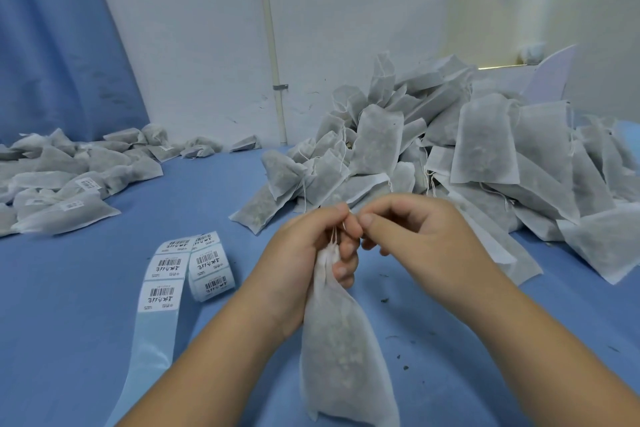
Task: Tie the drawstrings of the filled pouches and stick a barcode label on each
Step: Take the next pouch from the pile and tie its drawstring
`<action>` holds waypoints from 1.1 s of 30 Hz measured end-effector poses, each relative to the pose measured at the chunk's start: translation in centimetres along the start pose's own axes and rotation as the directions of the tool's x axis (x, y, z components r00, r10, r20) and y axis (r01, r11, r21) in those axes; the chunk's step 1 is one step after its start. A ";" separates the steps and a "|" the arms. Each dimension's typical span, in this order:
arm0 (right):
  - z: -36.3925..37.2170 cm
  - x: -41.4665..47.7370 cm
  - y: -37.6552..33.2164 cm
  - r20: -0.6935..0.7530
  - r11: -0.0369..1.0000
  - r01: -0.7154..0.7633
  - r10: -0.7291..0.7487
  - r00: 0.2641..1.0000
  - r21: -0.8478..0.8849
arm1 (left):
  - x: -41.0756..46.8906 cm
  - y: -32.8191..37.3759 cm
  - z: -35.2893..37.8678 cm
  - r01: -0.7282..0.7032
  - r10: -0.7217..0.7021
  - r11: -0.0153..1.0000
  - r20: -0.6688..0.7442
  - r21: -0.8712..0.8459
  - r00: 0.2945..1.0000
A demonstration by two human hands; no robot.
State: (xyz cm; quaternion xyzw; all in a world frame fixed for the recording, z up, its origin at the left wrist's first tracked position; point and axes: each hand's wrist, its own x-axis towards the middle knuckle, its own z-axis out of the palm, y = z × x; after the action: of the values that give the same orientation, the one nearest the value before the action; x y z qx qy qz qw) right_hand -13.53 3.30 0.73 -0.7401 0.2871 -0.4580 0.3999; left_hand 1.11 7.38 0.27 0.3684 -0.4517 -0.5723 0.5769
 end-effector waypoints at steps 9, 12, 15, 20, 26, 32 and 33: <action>-0.6 0.2 0.2 0.113 0.985 -0.142 0.130 0.985 0.103 | 0.0 0.1 -0.5 0.009 -0.017 0.995 0.077 0.102 0.997; -0.6 0.1 0.2 0.158 0.985 -0.152 0.137 0.978 0.083 | 0.0 0.0 -0.6 0.030 -0.043 0.988 0.085 0.150 0.995; -0.5 0.1 0.3 0.183 0.986 -0.155 0.141 0.973 0.065 | 0.0 0.1 -0.8 0.057 -0.076 0.983 0.106 0.174 0.991; -0.4 0.0 0.1 0.213 0.987 -0.156 0.146 0.966 0.033 | -0.1 0.5 -1.3 0.107 -0.128 0.965 0.072 0.241 0.989; -0.5 0.2 0.3 0.183 0.978 -0.206 0.202 0.962 0.007 | -0.4 0.6 -1.1 0.107 -0.097 0.962 -0.051 0.252 0.994; -0.7 0.3 0.5 0.166 0.970 -0.242 0.241 0.956 -0.012 | -0.4 0.4 -0.8 0.088 -0.037 0.954 -0.178 0.286 0.983; -0.7 0.4 0.5 0.160 0.971 -0.240 0.240 0.957 -0.017 | -0.4 0.4 -0.8 0.085 -0.027 0.948 -0.190 0.306 0.981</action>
State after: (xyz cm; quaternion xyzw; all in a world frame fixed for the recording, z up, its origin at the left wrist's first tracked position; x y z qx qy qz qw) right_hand -14.05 2.51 0.62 -0.7339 0.3408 -0.3452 0.4755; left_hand 2.00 7.75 0.31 0.5189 -0.4712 -0.4732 0.5337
